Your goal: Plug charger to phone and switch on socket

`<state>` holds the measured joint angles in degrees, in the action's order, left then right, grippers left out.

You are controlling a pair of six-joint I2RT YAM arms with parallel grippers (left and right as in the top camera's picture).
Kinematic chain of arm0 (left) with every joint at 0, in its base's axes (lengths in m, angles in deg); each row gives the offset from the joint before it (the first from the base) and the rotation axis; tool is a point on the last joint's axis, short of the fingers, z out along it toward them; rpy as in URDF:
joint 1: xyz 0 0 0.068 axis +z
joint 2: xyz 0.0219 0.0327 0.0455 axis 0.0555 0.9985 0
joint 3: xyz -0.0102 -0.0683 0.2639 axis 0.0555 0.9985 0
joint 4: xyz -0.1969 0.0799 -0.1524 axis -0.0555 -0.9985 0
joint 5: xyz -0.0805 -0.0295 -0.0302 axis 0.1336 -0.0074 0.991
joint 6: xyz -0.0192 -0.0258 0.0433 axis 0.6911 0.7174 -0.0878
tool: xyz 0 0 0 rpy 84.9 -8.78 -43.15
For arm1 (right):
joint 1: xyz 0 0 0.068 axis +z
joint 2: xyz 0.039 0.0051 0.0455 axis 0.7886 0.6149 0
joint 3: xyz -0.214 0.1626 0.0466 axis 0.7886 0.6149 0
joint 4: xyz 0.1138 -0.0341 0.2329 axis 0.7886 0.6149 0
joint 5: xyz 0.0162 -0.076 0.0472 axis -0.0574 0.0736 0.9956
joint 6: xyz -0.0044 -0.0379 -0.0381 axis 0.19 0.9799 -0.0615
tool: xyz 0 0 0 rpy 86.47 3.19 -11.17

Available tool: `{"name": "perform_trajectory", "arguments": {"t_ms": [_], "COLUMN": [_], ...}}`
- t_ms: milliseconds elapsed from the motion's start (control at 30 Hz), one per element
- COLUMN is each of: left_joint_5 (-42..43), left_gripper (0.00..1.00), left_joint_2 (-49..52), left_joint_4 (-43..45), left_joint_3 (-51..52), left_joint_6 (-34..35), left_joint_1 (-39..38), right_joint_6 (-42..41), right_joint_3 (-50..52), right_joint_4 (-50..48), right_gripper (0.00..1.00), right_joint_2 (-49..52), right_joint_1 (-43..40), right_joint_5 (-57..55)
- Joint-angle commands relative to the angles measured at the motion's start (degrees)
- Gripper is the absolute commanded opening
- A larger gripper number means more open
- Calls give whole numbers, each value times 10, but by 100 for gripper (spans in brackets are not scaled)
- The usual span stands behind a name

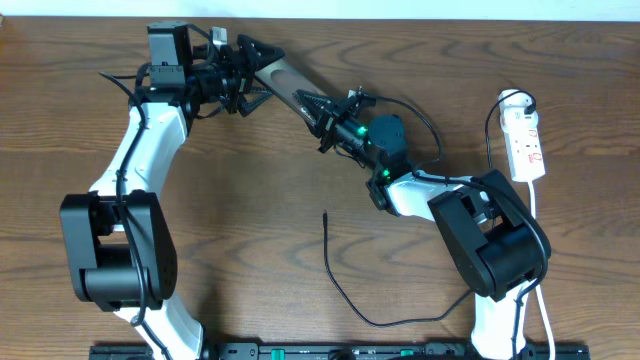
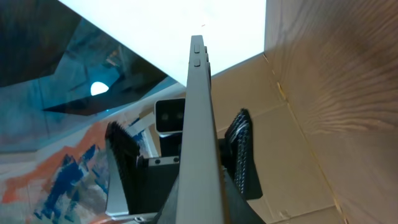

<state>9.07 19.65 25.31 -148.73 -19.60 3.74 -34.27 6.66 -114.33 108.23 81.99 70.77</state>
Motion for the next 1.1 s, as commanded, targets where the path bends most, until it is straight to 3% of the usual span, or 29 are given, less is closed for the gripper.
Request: {"name": "perform_trajectory", "arguments": {"t_ms": [0, 333, 633, 833, 1067], "left_joint_5": [17, -2, -19, -33, -61], "left_gripper": [92, 92, 90, 75, 74], "left_joint_2": [-1, -1, -1, -1, -1], "left_joint_4": [4, 5, 5, 4, -5], "left_joint_3": [1, 1, 3, 4, 4], "left_joint_6": [4, -52, -56, -57, -20], "left_joint_1": [0, -2, -2, -5, -10], "right_joint_6": [-5, -5, -5, -5, -5], "right_joint_3": [-6, -6, -6, -6, -6], "right_joint_4": [-11, -11, -11, -16, -28], "right_gripper": [1, 2, 1, 2, 2], "right_joint_2": [-4, -4, -4, -4, -4], "right_joint_1": [3, 29, 43, 47, 49], "right_joint_5": [-15, -41, -63, -82, -105]}}
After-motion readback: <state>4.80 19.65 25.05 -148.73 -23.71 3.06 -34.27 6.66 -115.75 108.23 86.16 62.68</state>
